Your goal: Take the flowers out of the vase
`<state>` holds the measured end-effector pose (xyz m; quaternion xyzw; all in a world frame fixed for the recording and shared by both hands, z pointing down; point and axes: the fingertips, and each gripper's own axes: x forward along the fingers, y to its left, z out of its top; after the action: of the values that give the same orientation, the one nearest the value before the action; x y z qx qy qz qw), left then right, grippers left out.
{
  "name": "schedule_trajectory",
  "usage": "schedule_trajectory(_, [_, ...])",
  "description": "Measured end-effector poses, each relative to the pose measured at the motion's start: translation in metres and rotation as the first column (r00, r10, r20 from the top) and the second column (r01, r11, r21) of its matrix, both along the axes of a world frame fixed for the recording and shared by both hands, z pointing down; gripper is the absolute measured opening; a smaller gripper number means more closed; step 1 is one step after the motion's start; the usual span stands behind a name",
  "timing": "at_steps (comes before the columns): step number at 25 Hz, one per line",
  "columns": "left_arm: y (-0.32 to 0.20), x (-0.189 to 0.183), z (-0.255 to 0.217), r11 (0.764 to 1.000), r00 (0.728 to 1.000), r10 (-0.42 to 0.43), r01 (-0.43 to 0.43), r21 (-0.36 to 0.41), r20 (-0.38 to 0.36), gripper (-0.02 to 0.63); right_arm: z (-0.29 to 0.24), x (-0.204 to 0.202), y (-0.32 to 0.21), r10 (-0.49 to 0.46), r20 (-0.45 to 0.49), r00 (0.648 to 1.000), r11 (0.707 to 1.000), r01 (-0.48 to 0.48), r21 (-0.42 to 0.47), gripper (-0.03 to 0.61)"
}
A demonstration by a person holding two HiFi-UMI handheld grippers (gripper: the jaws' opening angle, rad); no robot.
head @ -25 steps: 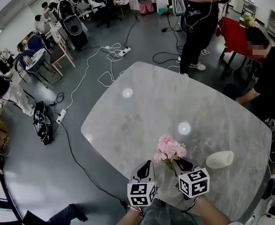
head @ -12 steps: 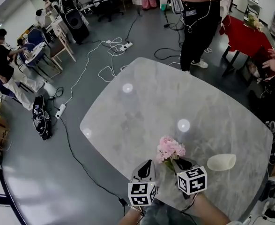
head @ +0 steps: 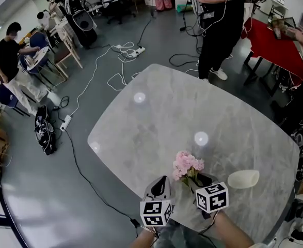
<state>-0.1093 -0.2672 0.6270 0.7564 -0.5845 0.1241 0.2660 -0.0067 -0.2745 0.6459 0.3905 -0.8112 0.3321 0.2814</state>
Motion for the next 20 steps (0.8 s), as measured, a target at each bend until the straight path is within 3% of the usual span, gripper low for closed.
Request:
schedule_trajectory(11, [-0.001, -0.006, -0.013, 1.000, 1.000, 0.003, -0.003, 0.019, -0.007, 0.005, -0.020, 0.006, 0.003, 0.030, 0.008, 1.000, 0.999, -0.030, 0.028, 0.178])
schedule_trajectory(17, [0.001, -0.013, -0.030, 0.999, 0.999, -0.031, 0.031, -0.006, -0.008, 0.005, -0.051, 0.021, 0.001, 0.117, 0.000, 0.993, 0.987, -0.116, 0.114, 0.175])
schedule_trajectory(20, [0.006, -0.010, -0.047, 1.000, 1.000, -0.027, 0.027, 0.009, -0.010, 0.005, -0.070, 0.035, 0.005, 0.173, 0.005, 0.985, 0.971, -0.171, 0.167, 0.079])
